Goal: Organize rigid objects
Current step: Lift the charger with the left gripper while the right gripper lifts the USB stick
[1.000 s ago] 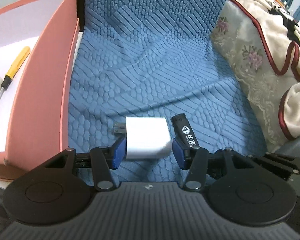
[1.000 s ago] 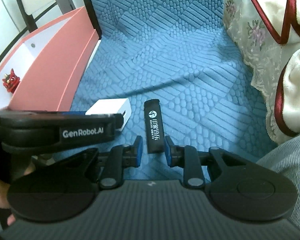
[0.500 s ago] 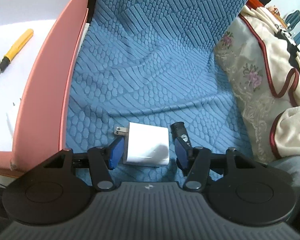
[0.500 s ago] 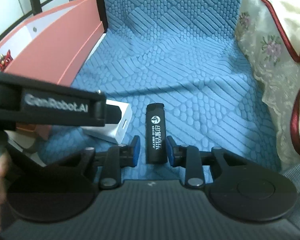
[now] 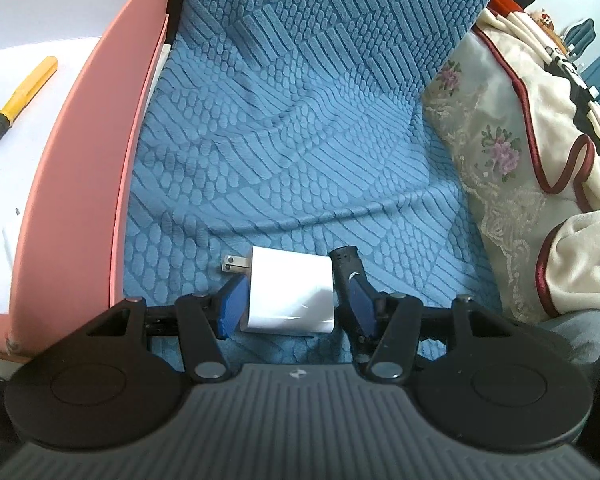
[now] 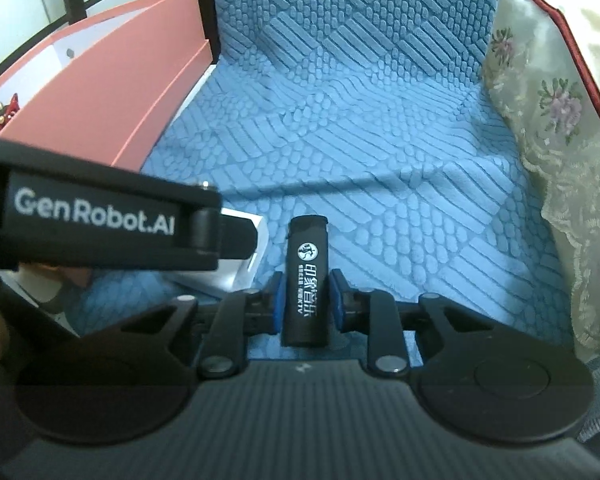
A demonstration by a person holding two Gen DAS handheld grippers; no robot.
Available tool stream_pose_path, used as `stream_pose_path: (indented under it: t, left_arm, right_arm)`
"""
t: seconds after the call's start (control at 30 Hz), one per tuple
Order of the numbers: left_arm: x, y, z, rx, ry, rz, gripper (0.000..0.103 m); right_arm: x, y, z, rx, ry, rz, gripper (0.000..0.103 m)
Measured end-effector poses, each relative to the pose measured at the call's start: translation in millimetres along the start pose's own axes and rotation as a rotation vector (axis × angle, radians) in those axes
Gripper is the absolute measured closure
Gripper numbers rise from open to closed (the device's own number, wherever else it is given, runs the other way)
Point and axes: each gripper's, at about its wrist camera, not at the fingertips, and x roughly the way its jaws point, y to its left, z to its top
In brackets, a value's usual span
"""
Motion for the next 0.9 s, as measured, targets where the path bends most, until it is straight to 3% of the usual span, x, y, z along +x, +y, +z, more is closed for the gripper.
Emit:
stream_pose_path:
  t: [0.33,0.57,0.9]
  left_arm:
    - [8,-3,0,0.030,0.022,0.020,0.040]
    - [24,-7,2,0.060,0.045,0.054,0.040]
    - [28,-14,4,0.084,0.012,0.098,0.043]
  right_arm:
    - [-11,-18,3,0.102,-0.040,-0.082,0.076]
    - [-7,-23,2,0.131,-0.011,-0.082,0.076]
    - [-7,-27,3,0.170,0.000,-0.073,0.076]
